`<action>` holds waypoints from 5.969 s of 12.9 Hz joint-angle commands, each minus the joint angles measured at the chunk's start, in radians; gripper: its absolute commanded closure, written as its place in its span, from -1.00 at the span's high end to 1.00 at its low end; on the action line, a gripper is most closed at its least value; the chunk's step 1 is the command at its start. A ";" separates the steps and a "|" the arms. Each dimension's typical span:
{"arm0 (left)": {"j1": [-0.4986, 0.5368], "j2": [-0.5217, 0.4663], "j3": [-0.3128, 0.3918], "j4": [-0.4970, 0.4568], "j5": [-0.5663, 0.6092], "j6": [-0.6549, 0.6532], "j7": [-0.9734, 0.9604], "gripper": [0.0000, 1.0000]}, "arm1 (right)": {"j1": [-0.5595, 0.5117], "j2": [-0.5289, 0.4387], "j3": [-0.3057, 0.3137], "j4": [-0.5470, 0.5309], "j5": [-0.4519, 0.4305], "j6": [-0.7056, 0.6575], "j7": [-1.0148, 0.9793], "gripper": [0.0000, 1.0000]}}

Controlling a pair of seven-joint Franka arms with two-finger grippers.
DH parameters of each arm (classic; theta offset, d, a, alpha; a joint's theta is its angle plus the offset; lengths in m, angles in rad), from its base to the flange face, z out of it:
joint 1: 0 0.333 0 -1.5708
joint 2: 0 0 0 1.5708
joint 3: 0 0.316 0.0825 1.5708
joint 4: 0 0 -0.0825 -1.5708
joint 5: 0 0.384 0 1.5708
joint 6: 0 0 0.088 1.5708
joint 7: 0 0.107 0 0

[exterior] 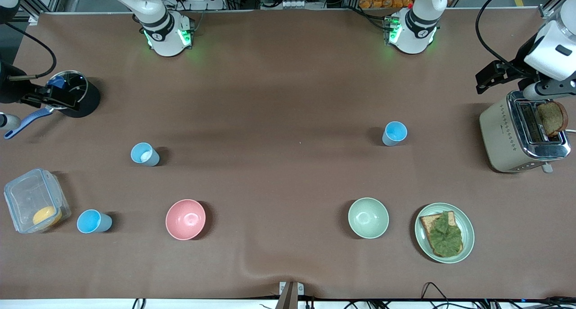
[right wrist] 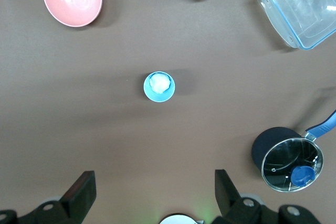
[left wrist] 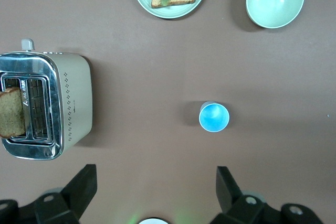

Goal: Stack blue cups with both arms

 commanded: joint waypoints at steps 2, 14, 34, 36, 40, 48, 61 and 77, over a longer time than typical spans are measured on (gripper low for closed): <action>0.009 -0.013 -0.001 -0.006 -0.010 -0.006 0.016 1.00 | -0.007 -0.020 0.004 -0.017 -0.015 -0.001 0.001 1.00; 0.009 -0.013 -0.001 -0.006 -0.011 -0.005 0.016 1.00 | -0.028 0.148 0.010 -0.028 -0.033 0.037 -0.113 1.00; 0.009 -0.009 -0.001 -0.004 -0.011 0.023 0.017 1.00 | -0.085 0.295 0.010 -0.534 0.093 0.678 -0.131 1.00; 0.009 -0.009 0.000 -0.004 -0.013 0.040 0.016 1.00 | -0.089 0.308 0.012 -0.530 0.094 0.683 -0.133 1.00; 0.009 -0.009 -0.001 -0.004 -0.014 0.060 0.016 1.00 | -0.099 0.325 0.010 -0.522 0.111 0.686 -0.133 0.99; 0.018 -0.007 -0.001 -0.006 -0.019 0.086 0.016 1.00 | -0.091 0.336 0.012 -0.519 0.131 0.678 -0.131 -1.00; 0.018 -0.007 0.000 -0.007 -0.019 0.096 0.016 1.00 | 0.235 0.345 0.018 -0.289 0.338 0.511 0.273 -1.00; 0.028 -0.009 -0.009 -0.004 -0.022 0.095 0.017 1.00 | 0.613 0.581 0.021 -0.059 0.361 0.640 0.709 0.81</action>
